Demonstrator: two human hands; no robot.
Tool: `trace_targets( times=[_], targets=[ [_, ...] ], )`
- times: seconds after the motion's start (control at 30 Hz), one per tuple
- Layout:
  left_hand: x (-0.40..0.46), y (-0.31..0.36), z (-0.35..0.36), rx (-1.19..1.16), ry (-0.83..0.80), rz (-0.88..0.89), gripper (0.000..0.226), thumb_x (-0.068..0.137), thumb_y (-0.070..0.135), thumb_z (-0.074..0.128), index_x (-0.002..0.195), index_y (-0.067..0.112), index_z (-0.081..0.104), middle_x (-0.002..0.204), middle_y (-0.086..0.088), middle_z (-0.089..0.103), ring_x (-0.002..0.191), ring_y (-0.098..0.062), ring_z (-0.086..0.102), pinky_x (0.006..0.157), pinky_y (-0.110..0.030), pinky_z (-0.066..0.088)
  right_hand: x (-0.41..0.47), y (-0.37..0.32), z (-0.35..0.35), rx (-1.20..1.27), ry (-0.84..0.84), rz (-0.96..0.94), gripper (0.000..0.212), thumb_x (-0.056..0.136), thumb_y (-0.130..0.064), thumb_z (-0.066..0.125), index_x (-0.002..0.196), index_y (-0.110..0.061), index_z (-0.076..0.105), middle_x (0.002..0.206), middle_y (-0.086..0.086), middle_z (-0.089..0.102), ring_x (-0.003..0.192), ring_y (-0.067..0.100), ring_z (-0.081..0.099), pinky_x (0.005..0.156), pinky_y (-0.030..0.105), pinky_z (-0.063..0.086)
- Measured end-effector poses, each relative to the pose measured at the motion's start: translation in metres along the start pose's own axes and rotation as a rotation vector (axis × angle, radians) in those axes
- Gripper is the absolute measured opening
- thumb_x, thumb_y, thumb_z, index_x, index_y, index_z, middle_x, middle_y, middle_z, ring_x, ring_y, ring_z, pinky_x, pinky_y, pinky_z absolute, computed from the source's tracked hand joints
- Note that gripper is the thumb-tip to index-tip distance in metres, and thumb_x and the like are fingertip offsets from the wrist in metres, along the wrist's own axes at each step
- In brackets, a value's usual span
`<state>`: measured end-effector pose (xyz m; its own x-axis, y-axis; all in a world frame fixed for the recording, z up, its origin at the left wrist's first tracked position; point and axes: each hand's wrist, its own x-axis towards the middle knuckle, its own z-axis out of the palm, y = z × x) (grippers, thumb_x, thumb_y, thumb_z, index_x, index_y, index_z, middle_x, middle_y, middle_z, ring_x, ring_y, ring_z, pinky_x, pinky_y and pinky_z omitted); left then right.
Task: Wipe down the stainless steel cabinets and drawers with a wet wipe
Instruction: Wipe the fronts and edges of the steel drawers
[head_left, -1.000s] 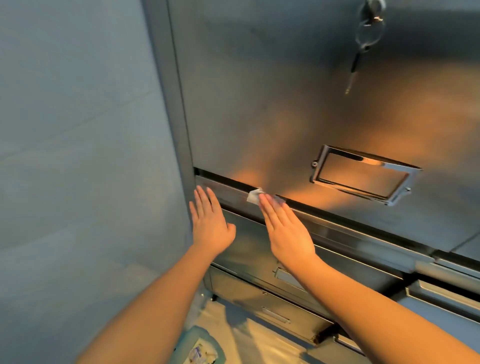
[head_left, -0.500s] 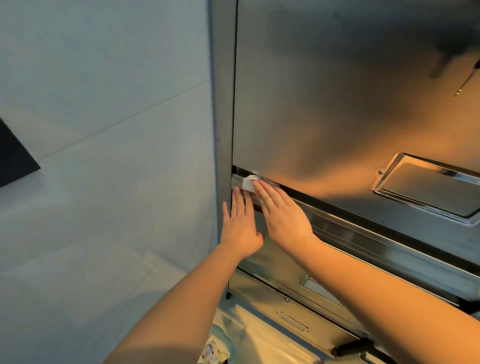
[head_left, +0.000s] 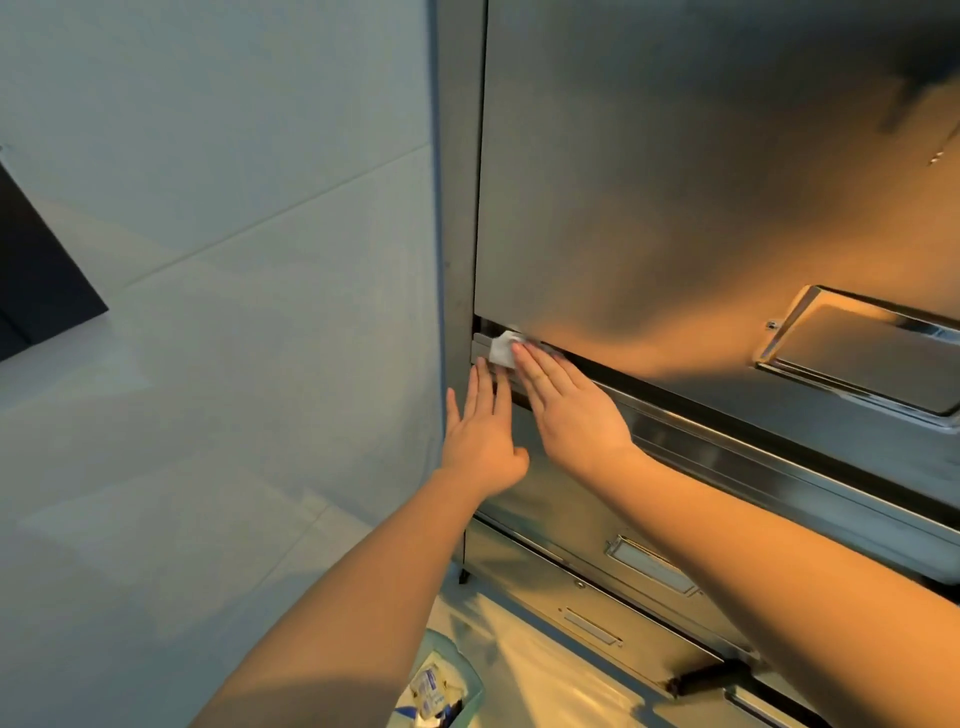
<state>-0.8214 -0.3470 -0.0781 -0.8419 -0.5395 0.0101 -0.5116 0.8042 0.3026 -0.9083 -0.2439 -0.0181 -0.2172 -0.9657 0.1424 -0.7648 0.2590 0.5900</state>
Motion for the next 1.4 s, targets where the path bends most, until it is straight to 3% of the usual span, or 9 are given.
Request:
trace_targets(
  times=[0.2, 0.3, 0.47, 0.63, 0.73, 0.83, 0.93, 1.17, 1.4],
  targets=[
    [-0.020, 0.044, 0.006, -0.049, 0.061, 0.022, 0.106, 0.083, 0.035, 0.053, 0.150, 0.011, -0.025, 0.158, -0.016, -0.029, 0.146, -0.029, -0.027, 0.115, -0.044, -0.018, -0.080, 0.030, 0.016, -0.012, -0.022, 0.071, 0.064, 0.098, -0.020, 0.020, 0.148, 0.002, -0.013, 0.149, 0.020, -0.031, 0.134, 0.032, -0.035, 0.109, 0.044, -0.022],
    [-0.032, 0.083, 0.014, -0.063, 0.056, 0.099, 0.104, 0.084, 0.035, 0.052, 0.151, 0.009, -0.023, 0.156, -0.018, -0.030, 0.145, -0.030, -0.029, 0.116, -0.044, -0.016, -0.126, 0.046, 0.026, -0.010, -0.035, 0.126, 0.065, 0.097, -0.020, 0.024, 0.148, 0.002, -0.011, 0.153, 0.020, -0.024, 0.140, 0.032, -0.026, 0.112, 0.044, -0.018],
    [-0.050, 0.146, 0.029, -0.108, 0.070, 0.149, 0.103, 0.086, 0.035, 0.054, 0.152, 0.009, -0.021, 0.154, -0.019, -0.034, 0.144, -0.032, -0.029, 0.119, -0.045, -0.012, -0.200, 0.075, 0.035, 0.035, 0.009, 0.227, 0.059, 0.089, -0.010, 0.025, 0.146, 0.003, 0.024, 0.157, 0.019, 0.017, 0.146, 0.029, 0.014, 0.118, 0.043, 0.011],
    [-0.053, 0.179, 0.044, -0.152, 0.044, 0.110, 0.105, 0.085, 0.035, 0.054, 0.151, 0.007, -0.023, 0.155, -0.022, -0.032, 0.141, -0.033, -0.032, 0.120, -0.045, -0.010, -0.263, 0.097, 0.045, 0.062, -0.136, 0.318, 0.064, 0.094, -0.009, 0.033, 0.148, 0.001, -0.001, 0.157, 0.017, -0.008, 0.148, 0.032, -0.003, 0.121, 0.043, 0.003],
    [-0.049, 0.177, 0.047, -0.120, 0.028, 0.094, 0.108, 0.085, 0.040, 0.056, 0.150, 0.008, -0.024, 0.154, -0.022, -0.032, 0.139, -0.033, -0.035, 0.118, -0.046, -0.010, -0.285, 0.105, 0.042, 0.060, -0.180, 0.338, 0.068, 0.092, -0.003, 0.043, 0.148, 0.002, 0.004, 0.157, 0.020, -0.001, 0.147, 0.035, 0.002, 0.121, 0.047, 0.013],
    [-0.046, 0.171, 0.049, -0.091, 0.015, 0.104, 0.110, 0.084, 0.043, 0.057, 0.148, 0.012, -0.027, 0.148, -0.017, -0.041, 0.137, -0.031, -0.037, 0.116, -0.046, -0.012, -0.291, 0.110, 0.040, 0.148, -0.085, 0.395, 0.073, 0.072, 0.010, 0.070, 0.139, 0.008, 0.041, 0.147, 0.027, 0.038, 0.135, 0.041, 0.040, 0.107, 0.053, 0.041],
    [-0.045, 0.170, 0.050, -0.058, 0.000, 0.106, 0.111, 0.084, 0.046, 0.056, 0.147, 0.013, -0.029, 0.148, -0.017, -0.041, 0.136, -0.031, -0.038, 0.114, -0.047, -0.012, -0.280, 0.113, 0.040, 0.130, 0.089, 0.400, 0.054, 0.065, 0.009, 0.080, 0.117, 0.011, 0.064, 0.122, 0.029, 0.062, 0.109, 0.042, 0.063, 0.092, 0.052, 0.053],
    [-0.051, 0.177, 0.047, -0.075, 0.042, 0.069, 0.106, 0.087, 0.044, 0.055, 0.150, 0.012, -0.025, 0.157, -0.018, -0.030, 0.142, -0.029, -0.032, 0.117, -0.048, -0.011, -0.263, 0.121, 0.035, 0.185, 0.250, 0.479, 0.031, 0.063, 0.006, 0.082, 0.090, 0.001, 0.068, 0.091, 0.019, 0.069, 0.075, 0.034, 0.064, 0.066, 0.039, 0.055],
    [-0.085, 0.204, 0.059, -0.071, 0.069, 0.207, 0.095, 0.086, 0.030, 0.051, 0.155, 0.007, -0.010, 0.162, -0.014, -0.021, 0.149, -0.028, -0.020, 0.122, -0.051, -0.004, -0.285, 0.116, 0.027, 0.310, 0.339, 0.560, 0.033, 0.059, 0.005, 0.086, 0.087, 0.000, 0.068, 0.081, 0.017, 0.067, 0.070, 0.032, 0.063, 0.053, 0.032, 0.050]
  ],
)
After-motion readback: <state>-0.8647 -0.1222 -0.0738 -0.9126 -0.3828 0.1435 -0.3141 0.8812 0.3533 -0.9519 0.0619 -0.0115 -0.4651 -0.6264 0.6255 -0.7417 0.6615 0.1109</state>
